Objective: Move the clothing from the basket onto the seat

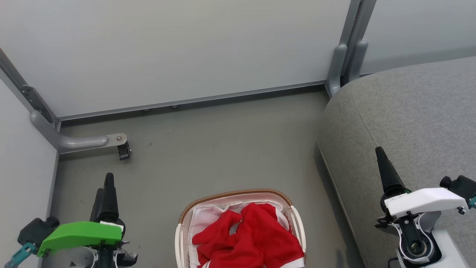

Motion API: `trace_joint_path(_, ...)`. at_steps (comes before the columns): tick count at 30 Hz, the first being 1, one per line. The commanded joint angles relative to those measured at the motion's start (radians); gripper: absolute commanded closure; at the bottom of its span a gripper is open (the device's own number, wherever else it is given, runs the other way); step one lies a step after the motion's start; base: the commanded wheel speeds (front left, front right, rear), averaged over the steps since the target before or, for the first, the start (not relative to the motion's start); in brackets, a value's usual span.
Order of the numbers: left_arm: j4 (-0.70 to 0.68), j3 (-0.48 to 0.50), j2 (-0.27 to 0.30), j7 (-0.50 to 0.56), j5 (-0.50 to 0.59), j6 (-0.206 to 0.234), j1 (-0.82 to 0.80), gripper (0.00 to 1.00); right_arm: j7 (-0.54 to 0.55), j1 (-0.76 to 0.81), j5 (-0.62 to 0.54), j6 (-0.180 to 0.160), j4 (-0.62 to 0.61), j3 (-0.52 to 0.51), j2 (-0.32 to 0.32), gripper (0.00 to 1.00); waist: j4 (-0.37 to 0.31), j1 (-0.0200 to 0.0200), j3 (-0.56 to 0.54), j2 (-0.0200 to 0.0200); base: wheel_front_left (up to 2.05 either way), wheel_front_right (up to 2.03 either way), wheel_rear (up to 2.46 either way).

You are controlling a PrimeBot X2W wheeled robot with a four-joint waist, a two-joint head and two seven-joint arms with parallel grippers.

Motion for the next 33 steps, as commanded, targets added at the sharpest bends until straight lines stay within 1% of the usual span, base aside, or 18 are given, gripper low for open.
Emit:
trace_joint_path(1, -0.008, -0.006, 0.011, -0.010, 0.049, -0.003, -0.033, 0.00, -0.011, -0.031, -0.043, 0.000, -0.013, 0.007, -0.012, 0.00, 0.000, 0.0000, 0.002, 0.0000, 0.00, 0.00, 0.00)
trace_joint_path(12, 0.028, -0.055, 0.021, -0.047, 0.277, -0.003, -0.048, 0.00, -0.048, -0.073, -0.246, 0.000, 0.030, 0.055, -0.028, 0.00, 0.002, 0.0000, 0.014, 0.0000, 0.00, 0.00, 0.00)
trace_joint_path(20, 0.046, -0.075, 0.020, -0.072, 0.424, 0.000, -0.037, 0.00, -0.073, -0.064, -0.375, 0.000, 0.042, 0.058, -0.014, 0.00, 0.004, 0.0000, 0.014, 0.0000, 0.00, 0.00, 0.00)
trace_joint_path(33, 0.054, -0.099, 0.017, -0.107, 0.595, 0.028, -0.010, 0.00, -0.108, -0.037, -0.526, 0.000, 0.053, 0.071, -0.007, 0.00, 0.005, 0.0000, 0.014, 0.0000, 0.00, 0.00, 0.00)
